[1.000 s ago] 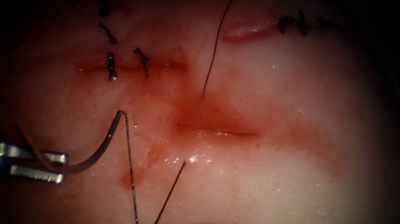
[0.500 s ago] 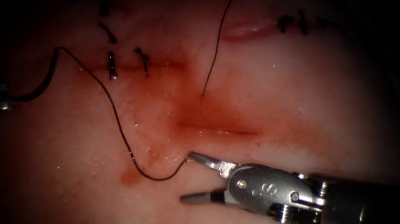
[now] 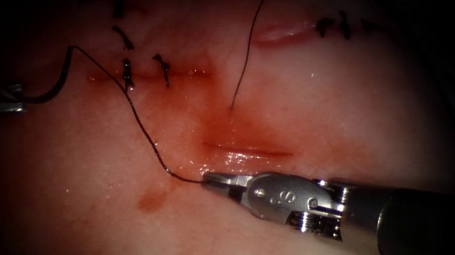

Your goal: Wound Closure

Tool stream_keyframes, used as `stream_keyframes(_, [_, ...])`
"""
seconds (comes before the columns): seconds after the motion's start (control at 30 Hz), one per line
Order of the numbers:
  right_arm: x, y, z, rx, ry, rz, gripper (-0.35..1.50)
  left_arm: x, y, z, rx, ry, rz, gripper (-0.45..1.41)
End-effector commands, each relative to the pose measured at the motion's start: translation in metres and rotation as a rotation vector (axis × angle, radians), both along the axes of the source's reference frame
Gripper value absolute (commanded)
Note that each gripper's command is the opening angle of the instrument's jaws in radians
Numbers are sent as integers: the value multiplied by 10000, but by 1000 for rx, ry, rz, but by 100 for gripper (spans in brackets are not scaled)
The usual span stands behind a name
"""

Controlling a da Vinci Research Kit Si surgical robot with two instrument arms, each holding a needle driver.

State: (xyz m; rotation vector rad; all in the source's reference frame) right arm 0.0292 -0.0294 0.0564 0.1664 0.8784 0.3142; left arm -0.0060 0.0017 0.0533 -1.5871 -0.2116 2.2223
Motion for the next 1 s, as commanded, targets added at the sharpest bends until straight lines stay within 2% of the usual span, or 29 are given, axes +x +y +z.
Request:
stream_keyframes(0.03, [12, 0, -10, 8, 8, -2, -35, -6, 2, 7, -2, -2, 1, -45])
stream_keyframes(0.23, [26, -24, -54, 46, 36, -65, -35, -11, 6, 22, -7, 1, -4, -45])
stream_keyframes(0.43, [49, -66, -102, 121, 108, -154, -35, -11, 10, 43, -14, 6, -7, -45])
stream_keyframes(0.6, [70, -86, -132, 148, 155, -200, -35, -9, 12, 49, -16, 17, -14, -45])
stream_keyframes(0.73, [77, -78, -131, 148, 184, -180, -35, 0, 14, 51, -29, 73, -36, -45])
stream_keyframes(0.77, [77, -73, -128, 138, 187, -161, 9, 5, 16, 52, -40, 97, -43, -45])
stream_keyframes(0.8, [73, -57, -118, 102, 186, -99, 84, 13, 20, 54, -66, 138, -49, -45])
stream_keyframes(0.83, [71, -50, -114, 78, 183, -85, 104, 19, 24, 56, -87, 173, -55, -45])
stream_keyframes(0.9, [59, -28, -102, 30, 175, -34, 128, 33, 32, 62, -132, 244, -59, -45])
stream_keyframes(1.0, [44, -13, -92, 6, 156, -8, 128, 41, 37, 70, -157, 279, -57, -45])
